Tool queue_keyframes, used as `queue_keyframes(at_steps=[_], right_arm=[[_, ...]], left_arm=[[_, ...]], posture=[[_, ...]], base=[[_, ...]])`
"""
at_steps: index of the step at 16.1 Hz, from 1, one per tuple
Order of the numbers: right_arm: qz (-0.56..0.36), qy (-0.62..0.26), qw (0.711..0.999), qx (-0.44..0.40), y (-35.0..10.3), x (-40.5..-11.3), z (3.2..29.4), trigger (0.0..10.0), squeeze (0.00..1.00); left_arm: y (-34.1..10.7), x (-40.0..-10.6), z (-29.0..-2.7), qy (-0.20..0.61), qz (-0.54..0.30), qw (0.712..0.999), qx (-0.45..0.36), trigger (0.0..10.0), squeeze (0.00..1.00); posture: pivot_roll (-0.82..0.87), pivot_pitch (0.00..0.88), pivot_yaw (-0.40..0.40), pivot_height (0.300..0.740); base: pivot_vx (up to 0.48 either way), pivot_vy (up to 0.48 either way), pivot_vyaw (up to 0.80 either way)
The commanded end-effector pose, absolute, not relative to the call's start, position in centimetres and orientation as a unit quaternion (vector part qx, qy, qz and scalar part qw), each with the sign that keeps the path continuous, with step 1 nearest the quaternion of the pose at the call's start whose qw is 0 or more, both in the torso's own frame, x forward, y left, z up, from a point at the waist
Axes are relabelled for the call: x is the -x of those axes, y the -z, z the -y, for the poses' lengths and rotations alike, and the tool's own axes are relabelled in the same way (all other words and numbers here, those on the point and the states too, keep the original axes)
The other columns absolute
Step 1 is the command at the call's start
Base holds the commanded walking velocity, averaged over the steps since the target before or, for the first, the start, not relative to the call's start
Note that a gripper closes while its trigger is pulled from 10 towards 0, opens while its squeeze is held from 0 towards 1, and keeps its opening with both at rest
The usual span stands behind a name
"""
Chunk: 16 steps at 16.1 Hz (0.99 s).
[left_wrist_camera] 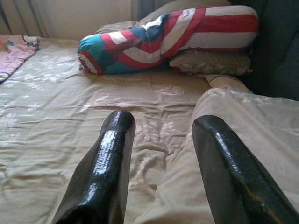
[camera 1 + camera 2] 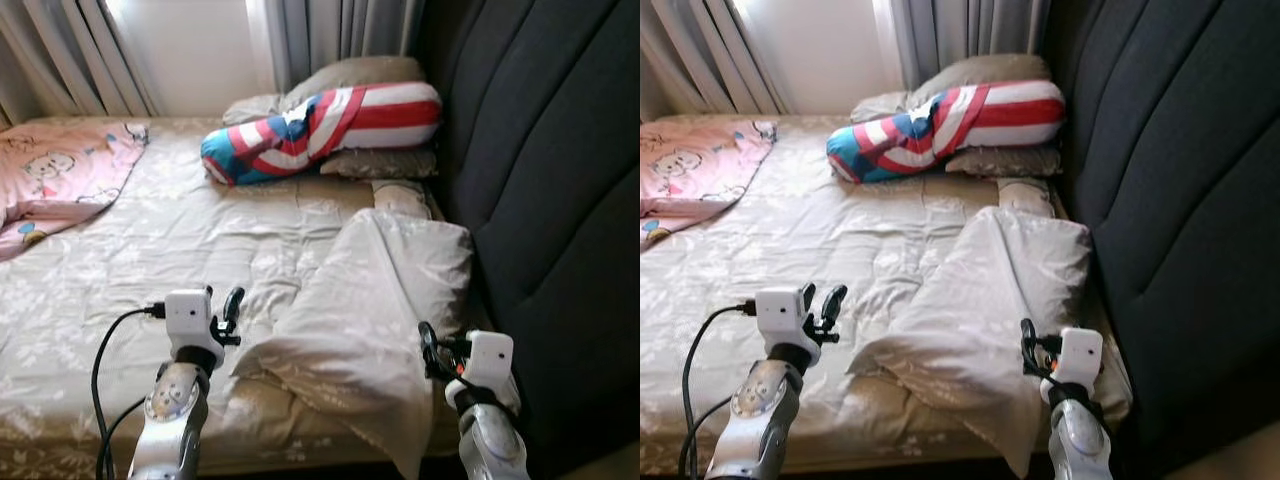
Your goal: Clean up the room
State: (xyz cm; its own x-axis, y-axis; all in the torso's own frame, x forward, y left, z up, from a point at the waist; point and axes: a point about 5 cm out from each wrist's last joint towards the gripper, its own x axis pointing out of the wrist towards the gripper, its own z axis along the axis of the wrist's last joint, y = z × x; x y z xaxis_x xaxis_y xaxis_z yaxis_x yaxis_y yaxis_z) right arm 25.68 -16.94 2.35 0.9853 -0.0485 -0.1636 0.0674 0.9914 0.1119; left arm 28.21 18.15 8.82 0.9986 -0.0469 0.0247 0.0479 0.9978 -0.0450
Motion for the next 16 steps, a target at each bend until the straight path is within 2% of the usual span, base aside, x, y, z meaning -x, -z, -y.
queue_keyframes(at_steps=[1,16], right_arm=[[-0.082,0.028,0.994,-0.059,-2.33,-25.89,16.96,10.0,0.00],[-0.093,0.014,0.993,-0.065,-1.86,-25.92,16.47,10.0,0.00]], left_arm=[[-9.12,-28.17,-18.03,0.029,0.014,0.999,0.022,10.0,0.00],[-9.08,-28.14,-17.64,0.036,0.010,0.999,0.026,10.0,0.00]], posture=[[-0.05,0.023,-0.022,0.666],[-0.04,0.017,-0.027,0.662]], base=[[0.000,0.000,0.00],[0.000,0.000,0.00]])
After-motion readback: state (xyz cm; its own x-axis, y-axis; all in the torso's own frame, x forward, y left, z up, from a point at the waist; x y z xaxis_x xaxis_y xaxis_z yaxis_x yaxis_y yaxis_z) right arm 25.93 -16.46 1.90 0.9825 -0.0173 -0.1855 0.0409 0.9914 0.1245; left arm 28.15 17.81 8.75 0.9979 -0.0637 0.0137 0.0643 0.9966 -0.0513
